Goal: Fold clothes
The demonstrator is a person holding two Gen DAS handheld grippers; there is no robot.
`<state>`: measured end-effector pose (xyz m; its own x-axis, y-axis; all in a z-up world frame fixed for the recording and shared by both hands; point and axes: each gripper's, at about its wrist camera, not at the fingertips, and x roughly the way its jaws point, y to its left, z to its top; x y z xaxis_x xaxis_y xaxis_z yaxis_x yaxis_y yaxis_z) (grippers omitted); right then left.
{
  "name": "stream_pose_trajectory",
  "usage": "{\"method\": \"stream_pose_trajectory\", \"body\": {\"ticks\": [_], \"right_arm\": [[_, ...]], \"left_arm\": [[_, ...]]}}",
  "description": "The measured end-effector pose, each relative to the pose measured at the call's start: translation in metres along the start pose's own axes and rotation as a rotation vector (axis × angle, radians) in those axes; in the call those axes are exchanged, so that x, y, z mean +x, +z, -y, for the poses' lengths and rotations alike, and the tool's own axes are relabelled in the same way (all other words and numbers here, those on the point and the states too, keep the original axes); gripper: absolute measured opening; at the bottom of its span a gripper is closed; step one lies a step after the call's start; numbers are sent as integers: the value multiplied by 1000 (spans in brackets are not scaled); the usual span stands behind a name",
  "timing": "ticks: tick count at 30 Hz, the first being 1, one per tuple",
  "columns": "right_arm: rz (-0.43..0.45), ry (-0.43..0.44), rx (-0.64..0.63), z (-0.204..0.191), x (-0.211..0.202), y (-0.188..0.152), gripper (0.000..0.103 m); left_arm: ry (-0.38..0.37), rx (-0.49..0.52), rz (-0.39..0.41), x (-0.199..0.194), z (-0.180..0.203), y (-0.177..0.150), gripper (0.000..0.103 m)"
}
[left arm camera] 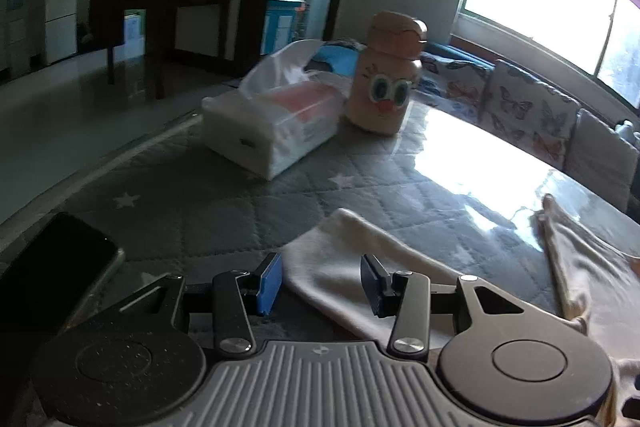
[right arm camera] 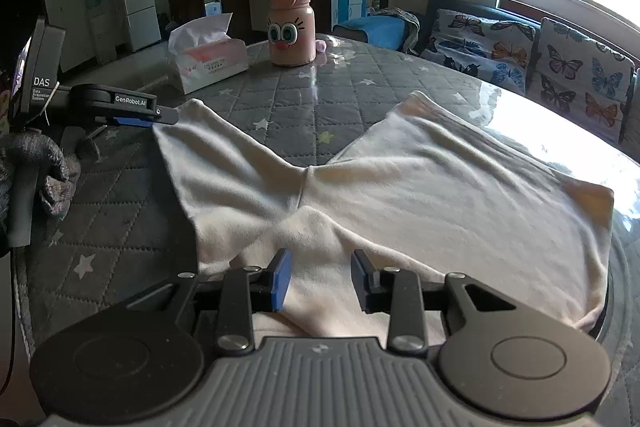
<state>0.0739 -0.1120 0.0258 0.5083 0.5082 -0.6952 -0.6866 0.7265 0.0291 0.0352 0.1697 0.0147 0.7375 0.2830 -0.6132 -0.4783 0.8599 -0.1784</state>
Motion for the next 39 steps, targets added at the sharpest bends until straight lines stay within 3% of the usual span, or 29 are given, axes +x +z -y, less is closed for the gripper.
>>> {"method": "stream_pose_trajectory", "body": {"ticks": [5,9,12,16,25,31,36,39], "right_arm": [[7,2,9,1,-4,-3,33],[9,-5,14,2,-8,-6,34],[17,-16,27,5,-15,-8,34],[34,-36,53,12,-27,-13,34],[70,-87,159,46,-56,-35,34],[98,-124,234,70,-77,-51,34],[109,-157,288,89,-90,-66,34],[110,-173,316,98,-96,-75,34]], "left_arm": [[19,-23,-4,1,-7,-2,45],[-2,-19,-19,3,-6,-1,11],[-27,-18,-16,-2,-2,2,5],[-123,16,30,-28,21,10,4],[-455,180,74,-93,123,11,4],[-634,316,32,-109,196,-19,4],[-707,440,-30,-110,240,-53,5],[-744,515,-120,-104,253,-73,7]]}}
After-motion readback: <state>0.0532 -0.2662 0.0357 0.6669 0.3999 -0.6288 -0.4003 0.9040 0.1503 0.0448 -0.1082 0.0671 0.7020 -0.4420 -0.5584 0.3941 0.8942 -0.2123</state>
